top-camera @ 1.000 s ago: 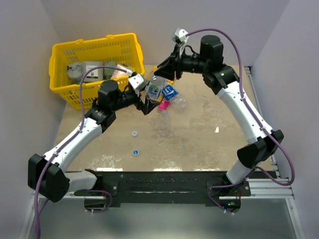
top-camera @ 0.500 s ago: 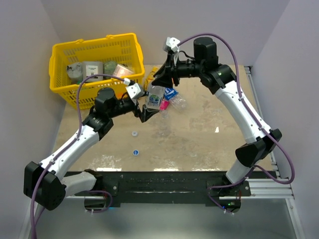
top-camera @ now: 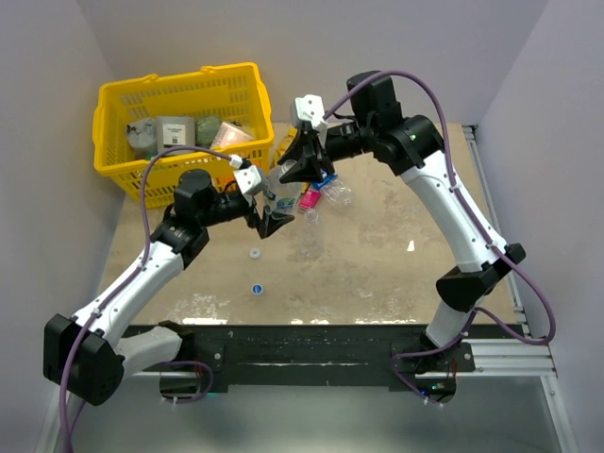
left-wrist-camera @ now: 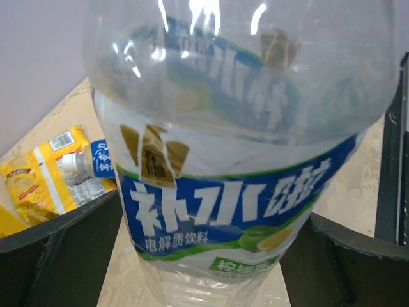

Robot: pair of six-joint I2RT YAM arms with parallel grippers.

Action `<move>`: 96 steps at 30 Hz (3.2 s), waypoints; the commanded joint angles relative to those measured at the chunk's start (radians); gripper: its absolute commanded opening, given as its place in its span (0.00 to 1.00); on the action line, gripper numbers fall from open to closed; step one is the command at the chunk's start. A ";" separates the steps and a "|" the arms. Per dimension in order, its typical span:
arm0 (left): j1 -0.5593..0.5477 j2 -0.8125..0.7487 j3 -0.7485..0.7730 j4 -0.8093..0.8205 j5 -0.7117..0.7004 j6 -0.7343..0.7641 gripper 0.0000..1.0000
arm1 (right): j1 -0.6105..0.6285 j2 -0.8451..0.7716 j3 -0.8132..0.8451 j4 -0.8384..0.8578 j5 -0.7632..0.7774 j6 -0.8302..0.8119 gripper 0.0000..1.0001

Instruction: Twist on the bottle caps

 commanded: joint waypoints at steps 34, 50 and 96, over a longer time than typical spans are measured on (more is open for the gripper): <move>0.036 -0.051 -0.100 0.070 0.207 -0.014 0.63 | 0.051 -0.051 -0.072 0.058 0.057 0.033 0.29; 0.396 -0.417 -0.202 -0.101 -0.301 -0.156 0.00 | 0.076 0.079 0.015 0.130 0.324 -0.017 0.66; 0.616 -0.354 0.021 0.053 -0.342 -0.422 0.00 | 0.367 0.655 0.029 -0.082 0.647 -0.533 0.48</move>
